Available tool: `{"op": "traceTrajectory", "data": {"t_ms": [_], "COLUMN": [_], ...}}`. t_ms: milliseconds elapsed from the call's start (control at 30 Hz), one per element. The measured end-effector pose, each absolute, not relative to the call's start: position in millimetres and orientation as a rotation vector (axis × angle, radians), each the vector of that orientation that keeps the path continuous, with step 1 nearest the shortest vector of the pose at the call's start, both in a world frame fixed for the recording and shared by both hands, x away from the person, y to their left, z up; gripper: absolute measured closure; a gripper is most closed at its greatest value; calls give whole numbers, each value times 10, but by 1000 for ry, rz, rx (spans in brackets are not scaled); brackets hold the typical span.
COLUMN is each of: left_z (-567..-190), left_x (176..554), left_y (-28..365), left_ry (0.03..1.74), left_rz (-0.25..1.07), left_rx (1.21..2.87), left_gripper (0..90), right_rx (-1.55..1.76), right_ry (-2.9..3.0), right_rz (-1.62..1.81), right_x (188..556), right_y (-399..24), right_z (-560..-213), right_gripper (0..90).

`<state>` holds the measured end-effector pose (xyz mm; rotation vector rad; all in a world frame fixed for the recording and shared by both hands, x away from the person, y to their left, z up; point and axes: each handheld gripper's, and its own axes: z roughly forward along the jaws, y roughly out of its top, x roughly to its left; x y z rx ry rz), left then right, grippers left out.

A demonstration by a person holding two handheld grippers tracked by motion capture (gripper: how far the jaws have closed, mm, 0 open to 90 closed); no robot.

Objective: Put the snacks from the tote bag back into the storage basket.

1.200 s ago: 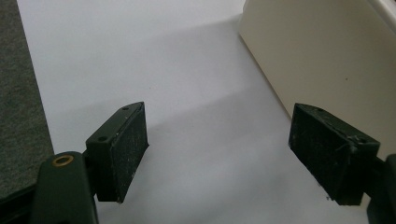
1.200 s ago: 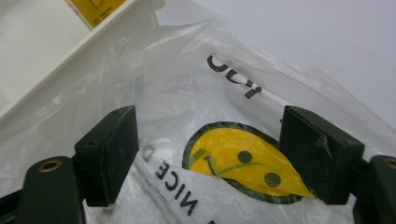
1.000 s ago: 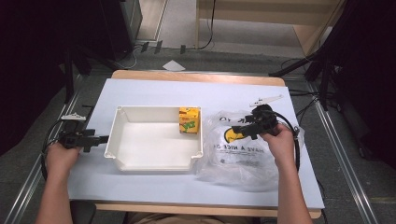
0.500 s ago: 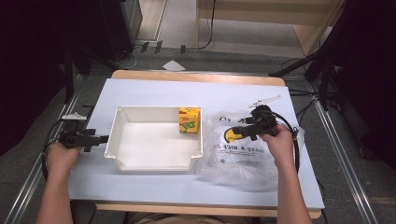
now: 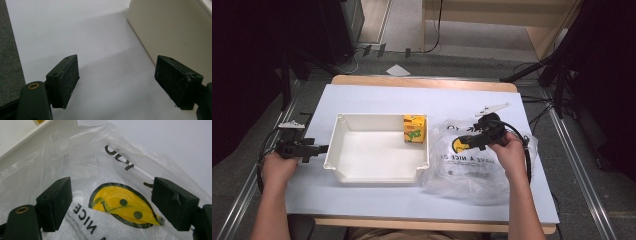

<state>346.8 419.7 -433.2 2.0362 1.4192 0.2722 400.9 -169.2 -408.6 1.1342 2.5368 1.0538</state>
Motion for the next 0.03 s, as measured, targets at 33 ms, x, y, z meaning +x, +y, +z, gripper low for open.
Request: {"op": "traceTrajectory", "data": {"t_ms": [33], "left_z": [-4333], "left_x": [3468], "left_y": [4198], "left_ry": [1419], "left_rz": [272], "left_rx": [2036], "left_gripper": [208], "right_rx": [1103], "right_ry": [2549], "right_rz": [1041], "right_x": [4007], "right_y": [-1674], "right_z": [-4086], "right_gripper": [157]}}
